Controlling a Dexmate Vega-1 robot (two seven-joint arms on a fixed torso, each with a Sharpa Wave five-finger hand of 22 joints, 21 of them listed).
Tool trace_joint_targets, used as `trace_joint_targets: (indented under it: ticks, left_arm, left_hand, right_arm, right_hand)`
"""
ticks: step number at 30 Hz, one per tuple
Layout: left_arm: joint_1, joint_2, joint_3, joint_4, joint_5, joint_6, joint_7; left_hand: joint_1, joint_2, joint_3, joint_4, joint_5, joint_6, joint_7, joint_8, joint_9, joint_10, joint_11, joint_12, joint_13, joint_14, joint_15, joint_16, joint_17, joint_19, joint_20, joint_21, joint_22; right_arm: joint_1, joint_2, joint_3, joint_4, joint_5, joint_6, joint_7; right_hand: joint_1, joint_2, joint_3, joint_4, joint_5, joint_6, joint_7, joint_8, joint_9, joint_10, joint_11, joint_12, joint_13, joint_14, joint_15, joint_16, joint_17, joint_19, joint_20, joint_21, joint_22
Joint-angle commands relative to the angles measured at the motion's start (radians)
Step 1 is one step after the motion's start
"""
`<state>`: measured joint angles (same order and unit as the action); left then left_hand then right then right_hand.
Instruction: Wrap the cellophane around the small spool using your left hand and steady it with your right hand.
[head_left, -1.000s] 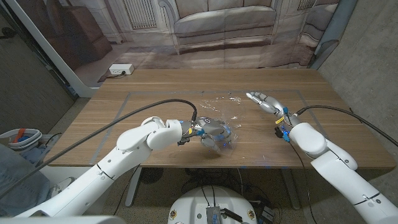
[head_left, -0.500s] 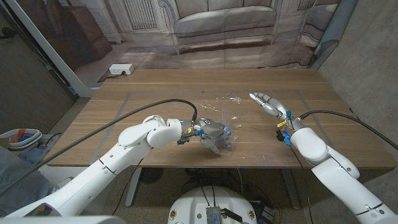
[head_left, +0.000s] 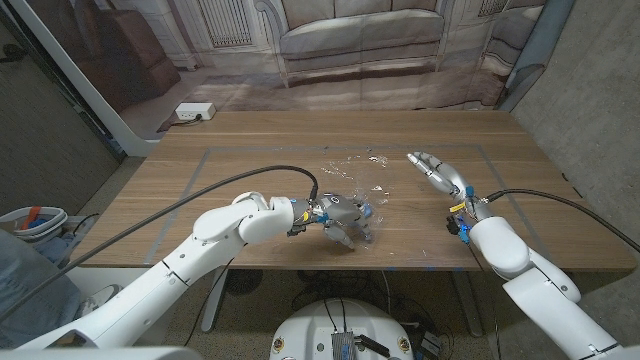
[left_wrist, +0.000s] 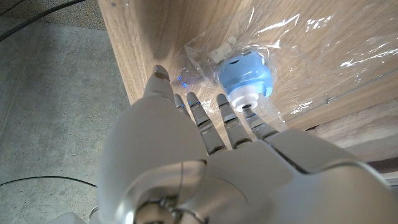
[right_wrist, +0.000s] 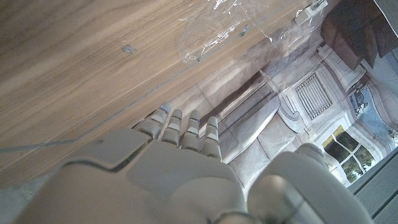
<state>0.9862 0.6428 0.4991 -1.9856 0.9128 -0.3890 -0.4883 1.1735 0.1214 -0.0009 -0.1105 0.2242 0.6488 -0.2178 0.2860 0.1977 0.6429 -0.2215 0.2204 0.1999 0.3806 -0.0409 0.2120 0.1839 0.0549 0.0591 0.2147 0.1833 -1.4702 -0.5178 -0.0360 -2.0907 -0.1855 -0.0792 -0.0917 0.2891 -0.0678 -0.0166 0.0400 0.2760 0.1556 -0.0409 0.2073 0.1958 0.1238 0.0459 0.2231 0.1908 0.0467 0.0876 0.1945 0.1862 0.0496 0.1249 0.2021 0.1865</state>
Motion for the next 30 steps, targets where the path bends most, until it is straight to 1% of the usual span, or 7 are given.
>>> trace_joint_targets:
  ticks: [1,8,12,17,19,21,30]
  left_arm:
    - [-0.011,-0.002,0.029,0.007,0.098,-0.006,0.016]
    - [-0.037,0.006,0.044,0.031,0.181,0.001,0.016]
    - [-0.042,0.005,0.059,0.065,0.218,-0.003,0.054]
    - [-0.035,0.005,0.058,0.097,0.218,-0.003,0.093]
    - [-0.039,0.005,0.055,0.102,0.205,-0.009,0.099]
    - [-0.044,0.001,0.045,0.104,0.176,-0.012,0.098]
    - [-0.034,-0.022,0.003,0.075,0.115,0.021,0.124]
  left_hand:
    - [0.001,0.001,0.003,0.001,-0.003,0.014,0.0,0.006,0.001,0.014,0.003,0.005,0.003,0.004,-0.116,0.0,0.006,0.006,0.002,0.003,0.002]
    - [-0.002,0.003,0.002,0.005,-0.007,0.043,0.003,0.013,0.0,0.038,0.004,0.004,0.003,0.011,-0.119,-0.001,0.006,0.006,-0.003,0.001,0.002]
    - [0.018,0.008,0.011,-0.002,-0.011,0.152,0.006,0.045,-0.004,0.132,0.003,0.011,0.002,0.062,-0.134,0.005,0.004,0.025,-0.024,0.003,0.001]
    - [0.08,0.023,0.052,-0.015,-0.022,0.438,0.049,0.152,-0.006,0.455,0.002,0.055,0.017,0.218,-0.156,0.012,0.002,0.077,-0.079,0.005,-0.001]
    - [0.098,0.027,0.066,-0.02,-0.023,0.463,0.066,0.162,-0.01,0.505,0.0,0.065,0.031,0.265,-0.153,0.02,0.004,0.087,-0.091,0.004,-0.002]
    - [0.114,0.026,0.077,-0.023,-0.022,0.467,0.092,0.165,-0.011,0.519,-0.001,0.063,0.044,0.318,-0.152,0.032,0.008,0.095,-0.101,0.003,-0.003]
    - [0.117,0.024,0.084,-0.018,-0.023,0.466,0.097,0.165,-0.012,0.534,0.0,0.065,0.064,0.359,-0.154,0.043,0.018,0.093,-0.116,-0.002,-0.003]
  right_arm:
    - [-0.064,0.036,0.03,0.037,0.005,0.107,-0.062]
    - [-0.096,0.098,0.061,0.091,0.023,0.23,-0.154]
    - [-0.101,0.115,0.055,0.106,0.011,0.257,-0.177]
    - [-0.109,0.137,0.047,0.122,0.013,0.274,-0.199]
    - [-0.116,0.141,0.047,0.114,0.009,0.267,-0.203]
    - [-0.122,0.145,0.05,0.103,0.01,0.256,-0.205]
    - [-0.139,0.154,0.061,0.055,0.004,0.209,-0.203]
  right_hand:
    - [-0.005,0.003,-0.005,0.001,0.009,0.008,-0.003,0.005,-0.001,0.013,0.001,0.007,0.002,0.01,0.005,0.006,0.002,0.005,0.004,0.006,0.001]
    - [-0.004,0.004,-0.006,0.0,0.01,0.015,-0.006,0.007,-0.001,0.016,0.001,0.008,0.002,0.013,0.005,0.005,0.002,0.006,0.006,0.006,0.001]
    - [-0.003,0.004,-0.006,0.0,0.011,0.022,-0.008,0.009,-0.001,0.021,-0.001,0.01,0.002,0.02,0.004,0.007,0.002,0.008,0.008,0.006,0.001]
    - [-0.003,0.005,-0.007,0.0,0.012,0.026,-0.011,0.01,-0.001,0.027,-0.004,0.012,0.002,0.023,0.004,0.007,0.002,0.011,0.01,0.007,0.001]
    - [-0.002,0.005,-0.007,-0.001,0.012,0.027,-0.011,0.01,-0.001,0.03,-0.007,0.013,0.003,0.026,0.004,0.008,0.002,0.013,0.012,0.007,0.001]
    - [-0.002,0.005,-0.008,-0.001,0.012,0.031,-0.012,0.011,-0.001,0.031,-0.006,0.013,0.003,0.028,0.004,0.008,0.002,0.013,0.012,0.007,0.001]
    - [-0.001,0.005,-0.009,-0.001,0.013,0.036,-0.014,0.012,-0.001,0.031,-0.008,0.013,0.003,0.031,0.002,0.008,0.002,0.014,0.012,0.007,0.002]
